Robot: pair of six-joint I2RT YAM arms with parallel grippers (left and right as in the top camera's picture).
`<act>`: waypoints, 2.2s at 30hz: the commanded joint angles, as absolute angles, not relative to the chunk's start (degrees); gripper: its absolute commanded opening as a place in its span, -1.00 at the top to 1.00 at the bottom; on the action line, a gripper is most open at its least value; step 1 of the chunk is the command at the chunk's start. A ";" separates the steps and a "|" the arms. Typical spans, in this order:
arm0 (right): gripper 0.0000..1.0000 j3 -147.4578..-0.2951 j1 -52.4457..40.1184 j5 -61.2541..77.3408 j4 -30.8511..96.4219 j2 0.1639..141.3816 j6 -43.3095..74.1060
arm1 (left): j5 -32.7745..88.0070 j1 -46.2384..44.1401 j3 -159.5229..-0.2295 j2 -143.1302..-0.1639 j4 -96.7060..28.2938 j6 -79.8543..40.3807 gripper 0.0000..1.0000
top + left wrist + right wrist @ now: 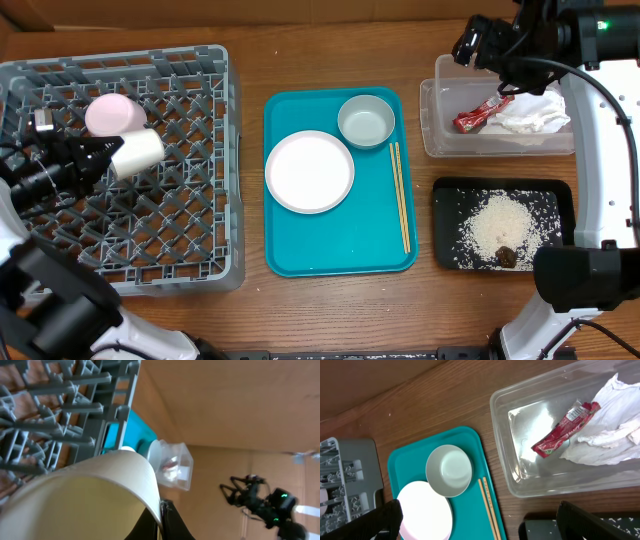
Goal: Sort waste into correct bins and load items into the dishwasher
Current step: 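Lift the white cup and carry it over the dish rack, then set the white cup upside down in the rack and release it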
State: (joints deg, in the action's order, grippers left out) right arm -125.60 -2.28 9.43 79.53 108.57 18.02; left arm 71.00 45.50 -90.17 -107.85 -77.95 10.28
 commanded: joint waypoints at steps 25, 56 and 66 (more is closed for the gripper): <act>-1.00 -125.97 -2.13 9.02 79.37 107.48 18.41 | 64.64 53.78 -87.05 -122.15 -80.51 14.13 0.81; -1.00 -125.97 -2.13 9.02 79.37 107.48 18.41 | 22.39 42.92 -118.65 -118.85 -95.26 -4.82 0.92; -1.00 -125.97 -2.13 9.02 79.35 107.48 18.41 | 0.75 31.92 -108.07 -118.93 -87.81 -18.65 0.92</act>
